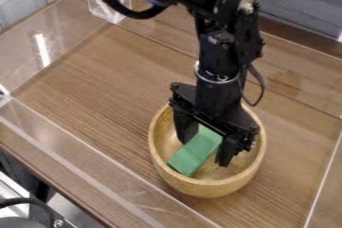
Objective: Remove the green block from inside the brown bowl and put it on the table
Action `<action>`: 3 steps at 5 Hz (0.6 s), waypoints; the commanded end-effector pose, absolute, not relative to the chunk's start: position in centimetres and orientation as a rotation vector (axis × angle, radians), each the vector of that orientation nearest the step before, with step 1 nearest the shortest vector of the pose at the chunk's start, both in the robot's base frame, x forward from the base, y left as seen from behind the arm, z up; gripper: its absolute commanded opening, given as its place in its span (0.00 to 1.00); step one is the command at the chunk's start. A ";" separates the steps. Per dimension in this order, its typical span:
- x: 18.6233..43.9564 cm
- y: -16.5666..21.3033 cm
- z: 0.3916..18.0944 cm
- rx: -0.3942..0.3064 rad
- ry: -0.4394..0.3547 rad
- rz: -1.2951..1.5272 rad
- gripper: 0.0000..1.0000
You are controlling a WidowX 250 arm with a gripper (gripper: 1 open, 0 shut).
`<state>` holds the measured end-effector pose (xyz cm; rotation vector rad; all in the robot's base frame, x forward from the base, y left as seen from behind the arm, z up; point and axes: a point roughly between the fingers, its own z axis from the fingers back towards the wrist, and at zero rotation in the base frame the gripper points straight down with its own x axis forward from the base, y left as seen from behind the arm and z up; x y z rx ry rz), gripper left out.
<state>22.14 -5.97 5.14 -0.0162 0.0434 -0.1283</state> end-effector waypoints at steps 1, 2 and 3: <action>22.8 -5.8 5.5 -0.033 0.009 -0.123 1.00; 22.8 -5.6 5.2 -0.042 0.008 -0.120 1.00; 22.9 -5.4 4.9 -0.049 0.008 -0.117 1.00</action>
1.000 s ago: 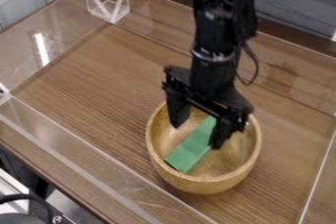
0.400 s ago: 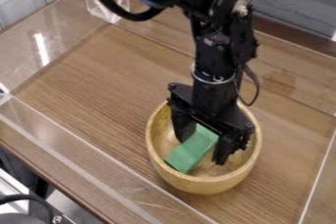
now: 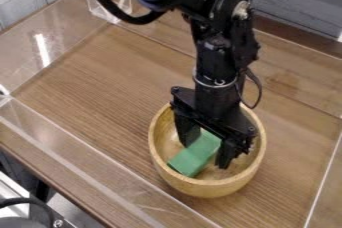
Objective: Remove the green block from inside the brown bowl and put it on the table
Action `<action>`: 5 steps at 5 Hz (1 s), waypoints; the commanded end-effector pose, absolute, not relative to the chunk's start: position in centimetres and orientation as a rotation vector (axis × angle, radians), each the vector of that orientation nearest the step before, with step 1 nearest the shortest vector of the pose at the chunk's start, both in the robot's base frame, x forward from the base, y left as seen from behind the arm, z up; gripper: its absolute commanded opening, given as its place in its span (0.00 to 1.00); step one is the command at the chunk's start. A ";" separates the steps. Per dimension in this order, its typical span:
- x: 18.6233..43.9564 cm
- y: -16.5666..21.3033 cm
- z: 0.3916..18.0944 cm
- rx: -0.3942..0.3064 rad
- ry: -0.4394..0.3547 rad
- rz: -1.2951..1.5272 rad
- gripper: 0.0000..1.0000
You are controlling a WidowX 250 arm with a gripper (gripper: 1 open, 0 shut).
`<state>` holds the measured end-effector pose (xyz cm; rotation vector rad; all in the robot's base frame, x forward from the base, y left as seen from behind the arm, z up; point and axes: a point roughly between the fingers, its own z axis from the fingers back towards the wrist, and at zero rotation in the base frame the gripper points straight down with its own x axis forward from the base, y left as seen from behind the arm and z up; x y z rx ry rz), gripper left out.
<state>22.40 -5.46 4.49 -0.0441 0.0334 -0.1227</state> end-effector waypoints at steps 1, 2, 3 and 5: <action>23.0 -5.3 4.6 -0.055 0.008 -0.114 1.00; 23.0 -5.1 4.3 -0.060 0.009 -0.110 1.00; 23.0 -5.2 4.1 -0.066 0.012 -0.105 0.00; 22.6 -5.4 4.6 -0.078 0.026 -0.099 0.00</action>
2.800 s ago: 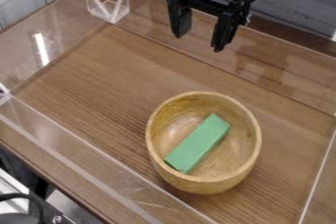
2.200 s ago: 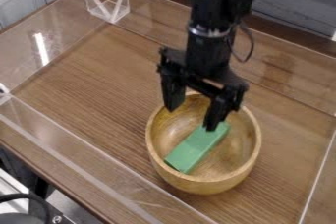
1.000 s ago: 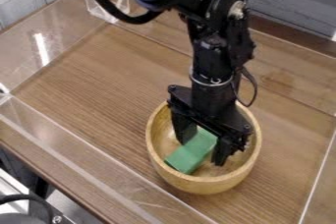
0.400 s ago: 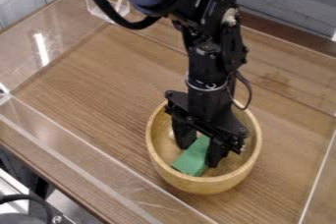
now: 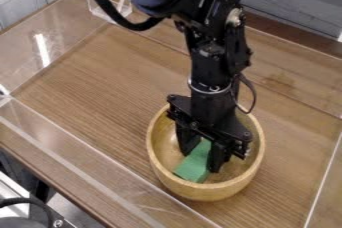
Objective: Remove the green block from inside the brown bowl and put it on the table
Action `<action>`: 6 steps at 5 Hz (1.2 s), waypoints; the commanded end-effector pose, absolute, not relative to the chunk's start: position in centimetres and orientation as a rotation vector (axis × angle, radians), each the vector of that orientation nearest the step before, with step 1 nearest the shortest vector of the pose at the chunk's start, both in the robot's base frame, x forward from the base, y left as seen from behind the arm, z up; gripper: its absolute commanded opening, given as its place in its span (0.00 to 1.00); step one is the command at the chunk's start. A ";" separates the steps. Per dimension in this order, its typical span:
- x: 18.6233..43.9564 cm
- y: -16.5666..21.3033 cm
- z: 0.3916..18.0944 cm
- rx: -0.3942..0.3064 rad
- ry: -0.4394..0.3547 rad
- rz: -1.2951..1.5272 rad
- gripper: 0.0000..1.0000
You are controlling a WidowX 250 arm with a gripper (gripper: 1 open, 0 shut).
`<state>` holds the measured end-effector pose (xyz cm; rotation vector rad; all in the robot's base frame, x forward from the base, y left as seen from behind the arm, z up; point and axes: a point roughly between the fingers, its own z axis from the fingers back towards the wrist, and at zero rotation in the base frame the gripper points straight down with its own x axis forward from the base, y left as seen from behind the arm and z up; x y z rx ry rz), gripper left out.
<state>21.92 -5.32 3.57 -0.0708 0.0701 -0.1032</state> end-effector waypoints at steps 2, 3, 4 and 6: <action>22.4 -5.6 5.4 -0.092 0.046 -0.097 0.00; 22.3 -5.6 6.0 -0.097 0.056 -0.096 0.00; 22.3 -5.6 7.1 -0.104 0.061 -0.093 0.00; 23.2 -4.9 14.2 -0.112 0.015 -0.044 0.00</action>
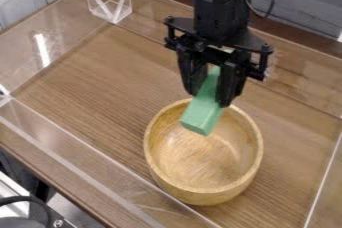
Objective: Remove the green block from inside the brown bowl and put it on the table
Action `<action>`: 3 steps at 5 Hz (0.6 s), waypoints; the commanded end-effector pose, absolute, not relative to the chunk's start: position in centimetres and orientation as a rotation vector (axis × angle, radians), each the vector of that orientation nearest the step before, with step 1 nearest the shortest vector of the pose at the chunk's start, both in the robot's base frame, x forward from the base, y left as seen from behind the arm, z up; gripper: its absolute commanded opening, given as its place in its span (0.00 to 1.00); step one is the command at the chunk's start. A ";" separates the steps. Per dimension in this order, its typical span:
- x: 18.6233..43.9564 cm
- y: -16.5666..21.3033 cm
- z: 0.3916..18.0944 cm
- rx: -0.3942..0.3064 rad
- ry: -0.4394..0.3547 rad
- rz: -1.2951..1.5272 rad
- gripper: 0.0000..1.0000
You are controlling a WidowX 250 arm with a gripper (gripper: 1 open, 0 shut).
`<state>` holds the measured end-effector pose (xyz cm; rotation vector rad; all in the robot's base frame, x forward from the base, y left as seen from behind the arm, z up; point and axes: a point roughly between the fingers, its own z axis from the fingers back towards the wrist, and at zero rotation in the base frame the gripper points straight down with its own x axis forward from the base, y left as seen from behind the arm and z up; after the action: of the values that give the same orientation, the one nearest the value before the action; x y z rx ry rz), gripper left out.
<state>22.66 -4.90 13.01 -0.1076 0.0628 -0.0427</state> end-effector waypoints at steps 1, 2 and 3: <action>23.7 -3.4 14.9 -0.107 0.005 -0.024 0.00; 25.1 -0.7 15.7 -0.100 -0.013 0.006 0.00; 26.3 2.0 15.8 -0.088 -0.037 0.029 0.00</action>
<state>25.58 1.85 14.41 -0.0969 0.0190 0.0398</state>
